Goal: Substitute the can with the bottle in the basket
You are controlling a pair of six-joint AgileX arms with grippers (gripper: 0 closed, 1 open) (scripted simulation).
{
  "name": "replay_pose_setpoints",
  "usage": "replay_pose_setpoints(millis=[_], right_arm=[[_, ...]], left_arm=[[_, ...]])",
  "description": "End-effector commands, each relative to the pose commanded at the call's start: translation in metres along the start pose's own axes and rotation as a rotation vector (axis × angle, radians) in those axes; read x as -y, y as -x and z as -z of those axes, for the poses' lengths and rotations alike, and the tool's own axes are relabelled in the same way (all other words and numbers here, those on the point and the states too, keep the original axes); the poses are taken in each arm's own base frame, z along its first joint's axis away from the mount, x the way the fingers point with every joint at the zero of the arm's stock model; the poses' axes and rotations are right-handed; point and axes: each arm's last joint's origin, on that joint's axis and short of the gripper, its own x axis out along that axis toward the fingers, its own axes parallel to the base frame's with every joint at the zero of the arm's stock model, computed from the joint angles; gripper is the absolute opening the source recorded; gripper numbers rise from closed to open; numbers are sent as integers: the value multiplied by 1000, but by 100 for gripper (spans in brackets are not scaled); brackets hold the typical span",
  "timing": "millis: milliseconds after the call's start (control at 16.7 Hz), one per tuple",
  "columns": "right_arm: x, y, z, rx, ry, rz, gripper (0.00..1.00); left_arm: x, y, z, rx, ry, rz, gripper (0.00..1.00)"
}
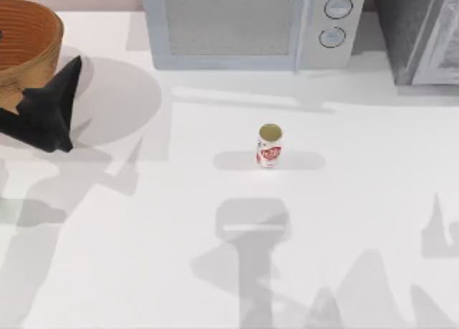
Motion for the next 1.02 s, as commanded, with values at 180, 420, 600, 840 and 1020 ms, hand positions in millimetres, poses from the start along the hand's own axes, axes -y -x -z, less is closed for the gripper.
replay_pose_setpoints(millis=[180, 420, 600, 840, 1020], right_arm=[[0, 0, 0, 0, 0, 0, 100], [0, 0, 0, 0, 0, 0, 100], [0, 0, 0, 0, 0, 0, 100], [0, 0, 0, 0, 0, 0, 100], [0, 0, 0, 0, 0, 0, 100]], left_arm=[[11, 48, 23, 21, -9, -170, 100], [17, 80, 63, 32, -8, -347, 100], [17, 87, 86, 25, -1, -431, 100], [17, 89, 95, 21, 2, -461, 100], [17, 89, 94, 21, 2, -456, 100]])
